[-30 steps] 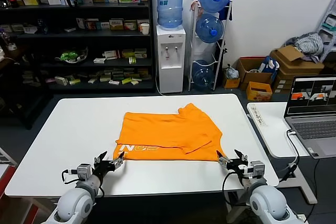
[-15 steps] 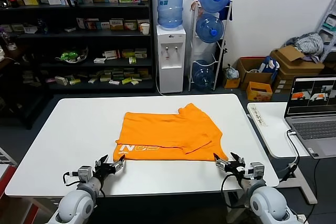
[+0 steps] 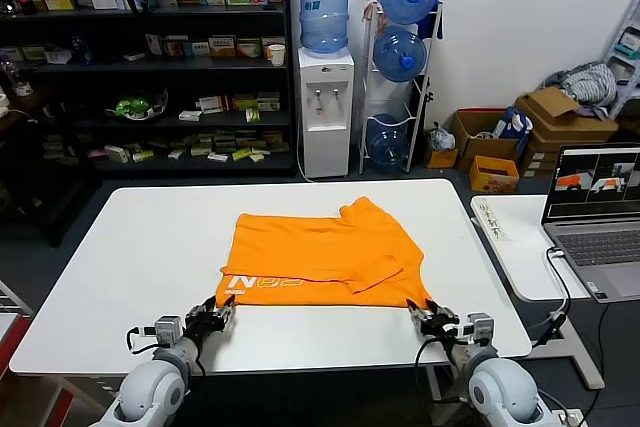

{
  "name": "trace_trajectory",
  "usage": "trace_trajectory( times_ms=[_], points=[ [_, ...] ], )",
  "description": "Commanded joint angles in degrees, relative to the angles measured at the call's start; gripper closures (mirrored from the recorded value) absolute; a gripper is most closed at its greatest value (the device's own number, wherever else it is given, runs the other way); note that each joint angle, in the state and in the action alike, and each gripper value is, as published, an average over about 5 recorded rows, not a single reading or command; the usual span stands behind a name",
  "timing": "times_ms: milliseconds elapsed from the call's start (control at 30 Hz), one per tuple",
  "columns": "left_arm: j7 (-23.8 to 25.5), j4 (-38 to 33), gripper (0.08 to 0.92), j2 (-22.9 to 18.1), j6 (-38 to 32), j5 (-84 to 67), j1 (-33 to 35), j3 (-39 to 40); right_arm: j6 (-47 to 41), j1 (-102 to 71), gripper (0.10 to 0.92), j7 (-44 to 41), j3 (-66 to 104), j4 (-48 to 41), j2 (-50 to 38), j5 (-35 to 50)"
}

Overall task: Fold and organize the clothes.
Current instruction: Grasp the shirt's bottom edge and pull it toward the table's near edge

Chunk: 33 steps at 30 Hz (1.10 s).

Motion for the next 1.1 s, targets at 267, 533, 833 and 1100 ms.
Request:
trace_trajectory(
  times_ms=[267, 533, 833, 1100],
  points=[
    [-0.37, -0.57, 0.822, -0.05, -0.73, 0.32, 0.17, 0.26, 0.8, -0.45, 0.879, 1.29, 0.1, 0.84, -0.23, 0.07],
    [-1.38, -5.99, 0.908, 1.48, -0.73, -0.22, 2.58, -0.42, 1.57, -5.0, 0.901, 3.27, 2.02, 6.44, -2.99, 2.78],
    [-3.48, -17.57, 0.908, 7.32, 0.8, -3.88, 11.82, -3.96, 0.65, -16.65, 0.901, 6.58, 7.04, 15.98, -7.53, 5.74],
    [-7.58, -24.13, 0.908, 10.1, 2.66, -6.65, 24.49, -6.69, -0.94, -24.57, 0.901, 8.4, 9.61, 19.11, -7.08, 5.66]
  ],
)
